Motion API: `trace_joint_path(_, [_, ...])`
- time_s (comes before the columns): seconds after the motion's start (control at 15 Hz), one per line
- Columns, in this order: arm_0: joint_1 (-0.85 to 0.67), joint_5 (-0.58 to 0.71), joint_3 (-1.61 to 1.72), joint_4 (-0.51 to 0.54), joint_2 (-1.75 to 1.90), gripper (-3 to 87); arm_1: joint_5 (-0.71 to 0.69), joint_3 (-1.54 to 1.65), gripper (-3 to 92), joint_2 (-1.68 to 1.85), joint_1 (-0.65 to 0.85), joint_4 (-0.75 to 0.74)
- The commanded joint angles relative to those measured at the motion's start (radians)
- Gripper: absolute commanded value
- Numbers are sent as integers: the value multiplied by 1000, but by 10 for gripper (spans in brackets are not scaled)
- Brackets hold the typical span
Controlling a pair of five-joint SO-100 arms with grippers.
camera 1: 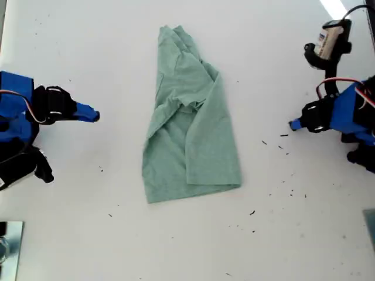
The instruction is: Fold t shirt
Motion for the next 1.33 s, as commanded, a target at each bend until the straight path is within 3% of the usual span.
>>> trace_joint_path(0.0, [95,-97,-419,163,-328,-3,-12,25,26,40,15,-46])
trace_joint_path(0.2, [244,-179,-1062,540,-716,-3,-18,60,26,38,21,-78])
trace_joint_path(0.47, [443,-250,-1378,568,-946,30,-29,67,26,40,23,-95])
trace_joint_path(0.53, [454,-264,-1384,566,-945,196,-29,74,26,40,23,-100])
trace_joint_path(0.6, [454,-268,-1381,563,-936,222,-32,77,26,40,23,-104])
trace_joint_path(0.73, [431,-249,-1331,535,-992,259,-34,84,26,40,23,-117])
trace_joint_path(1.07, [430,-209,-1147,189,-1259,223,-35,94,26,43,21,-124])
trace_joint_path(1.27, [462,-215,-1170,78,-1483,200,-35,97,26,46,15,-124])
